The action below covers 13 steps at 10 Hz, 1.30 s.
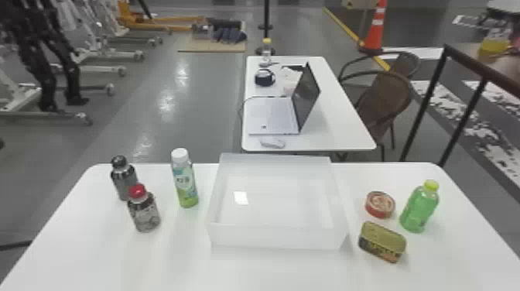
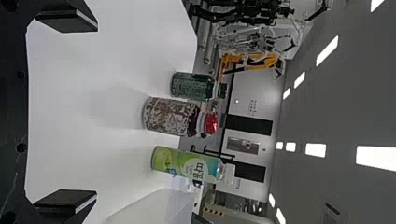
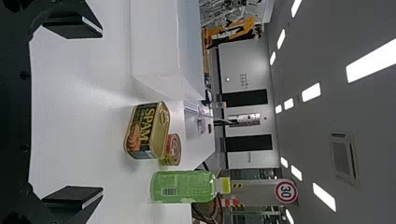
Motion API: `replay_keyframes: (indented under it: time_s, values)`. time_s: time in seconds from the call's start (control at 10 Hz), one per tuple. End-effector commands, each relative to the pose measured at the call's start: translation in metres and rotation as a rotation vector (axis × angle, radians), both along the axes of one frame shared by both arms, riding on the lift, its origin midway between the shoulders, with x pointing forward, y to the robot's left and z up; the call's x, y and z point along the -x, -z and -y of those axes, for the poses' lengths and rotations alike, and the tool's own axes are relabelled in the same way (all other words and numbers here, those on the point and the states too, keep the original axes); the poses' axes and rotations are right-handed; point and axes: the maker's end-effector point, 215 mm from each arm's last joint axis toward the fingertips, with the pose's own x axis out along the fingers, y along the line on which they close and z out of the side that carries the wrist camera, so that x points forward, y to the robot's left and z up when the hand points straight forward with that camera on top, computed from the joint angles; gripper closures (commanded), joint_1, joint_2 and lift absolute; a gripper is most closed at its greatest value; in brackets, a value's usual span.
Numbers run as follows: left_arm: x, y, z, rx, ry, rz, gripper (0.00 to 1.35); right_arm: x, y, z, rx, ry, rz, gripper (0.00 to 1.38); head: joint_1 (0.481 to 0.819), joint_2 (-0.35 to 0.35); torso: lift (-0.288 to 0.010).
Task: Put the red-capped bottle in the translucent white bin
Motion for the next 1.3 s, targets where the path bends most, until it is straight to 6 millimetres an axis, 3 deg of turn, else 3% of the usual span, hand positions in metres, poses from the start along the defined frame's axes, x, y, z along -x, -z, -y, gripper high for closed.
replay_keyframes:
  time_s: [0.0, 0.2, 0.7, 1.2]
  values:
    - [-0.004, -0.001, -0.001, -0.008, 0.008, 0.0, 0.05, 0.0, 0.0, 0.0, -0.002, 0.001, 0.001, 0.11, 0.549, 0.0, -0.1]
    - [-0.02, 0.002, 0.003, -0.008, 0.043, -0.019, 0.05, -0.002, 0.0, -0.002, -0.004, -0.004, 0.001, 0.11, 0.549, 0.0, -0.1]
    - [-0.101, -0.008, 0.004, -0.065, 0.153, 0.012, 0.07, -0.005, 0.001, -0.005, -0.005, -0.019, 0.006, 0.11, 0.549, 0.0, -0.1]
    - [-0.146, -0.003, 0.005, -0.101, 0.192, 0.007, 0.08, -0.007, 0.004, -0.008, -0.008, -0.032, 0.002, 0.11, 0.549, 0.0, -0.1]
